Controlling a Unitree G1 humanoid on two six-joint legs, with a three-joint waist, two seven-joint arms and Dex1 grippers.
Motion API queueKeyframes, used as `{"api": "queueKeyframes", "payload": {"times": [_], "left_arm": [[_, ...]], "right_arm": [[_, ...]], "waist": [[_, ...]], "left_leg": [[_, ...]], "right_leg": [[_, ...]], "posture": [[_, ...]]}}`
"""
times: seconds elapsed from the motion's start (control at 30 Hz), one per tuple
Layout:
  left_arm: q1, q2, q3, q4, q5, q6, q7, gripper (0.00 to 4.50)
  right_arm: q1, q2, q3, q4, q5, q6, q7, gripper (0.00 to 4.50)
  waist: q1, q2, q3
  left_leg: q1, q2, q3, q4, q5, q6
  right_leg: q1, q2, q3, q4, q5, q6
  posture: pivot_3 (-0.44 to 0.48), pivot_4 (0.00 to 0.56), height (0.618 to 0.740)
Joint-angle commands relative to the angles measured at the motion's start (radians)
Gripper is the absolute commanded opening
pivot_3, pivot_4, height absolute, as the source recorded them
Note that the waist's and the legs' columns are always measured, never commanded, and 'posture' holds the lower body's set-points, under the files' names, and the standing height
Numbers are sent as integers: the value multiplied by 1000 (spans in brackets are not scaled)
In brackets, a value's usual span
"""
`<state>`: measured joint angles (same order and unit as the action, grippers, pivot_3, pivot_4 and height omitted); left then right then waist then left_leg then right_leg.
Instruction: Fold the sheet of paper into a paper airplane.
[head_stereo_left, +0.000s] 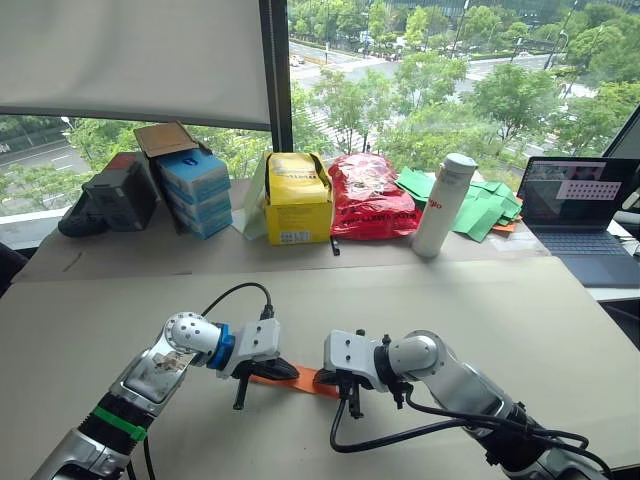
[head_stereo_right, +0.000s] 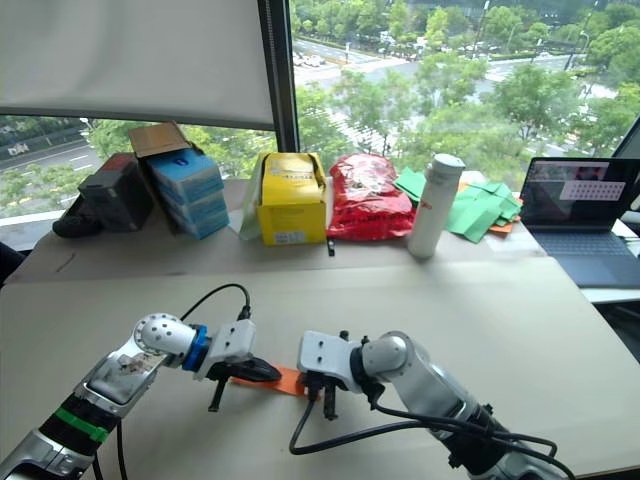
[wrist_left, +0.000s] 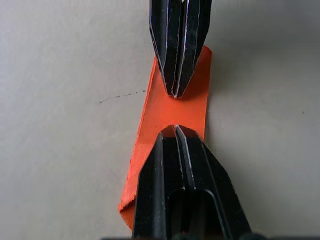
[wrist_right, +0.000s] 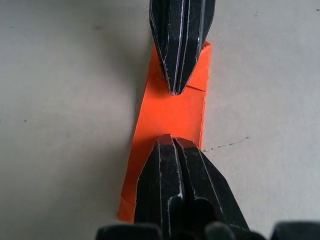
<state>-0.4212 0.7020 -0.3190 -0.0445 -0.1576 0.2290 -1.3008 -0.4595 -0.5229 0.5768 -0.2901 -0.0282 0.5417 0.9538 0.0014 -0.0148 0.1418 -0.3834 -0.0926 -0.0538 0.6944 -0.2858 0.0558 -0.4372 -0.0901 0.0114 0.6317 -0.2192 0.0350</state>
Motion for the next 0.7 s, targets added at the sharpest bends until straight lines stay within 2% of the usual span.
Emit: {"api": "queueKeyframes", "payload": {"times": [0.03,0.43,0.7], "left_arm": [[-32,-15,1,-17,-2,-3,1,0],[-71,-64,-75,125,111,-121,14,0],[-56,-59,-91,143,136,-139,13,0]], "right_arm": [[20,-20,28,15,-25,51,7,11],[13,-21,37,-3,-30,76,6,11],[7,-22,42,-5,-34,84,9,11]], "waist": [[0,0,0],[3,0,0],[3,0,0]], "left_leg": [[1,0,0,0,0,0],[3,0,0,0,0,0],[4,0,0,0,0,0]], "right_leg": [[0,0,0,0,0,0],[1,0,0,0,0,0],[1,0,0,0,0,0]], "posture": [[0,150,740],[0,150,740],[0,150,740]]}}
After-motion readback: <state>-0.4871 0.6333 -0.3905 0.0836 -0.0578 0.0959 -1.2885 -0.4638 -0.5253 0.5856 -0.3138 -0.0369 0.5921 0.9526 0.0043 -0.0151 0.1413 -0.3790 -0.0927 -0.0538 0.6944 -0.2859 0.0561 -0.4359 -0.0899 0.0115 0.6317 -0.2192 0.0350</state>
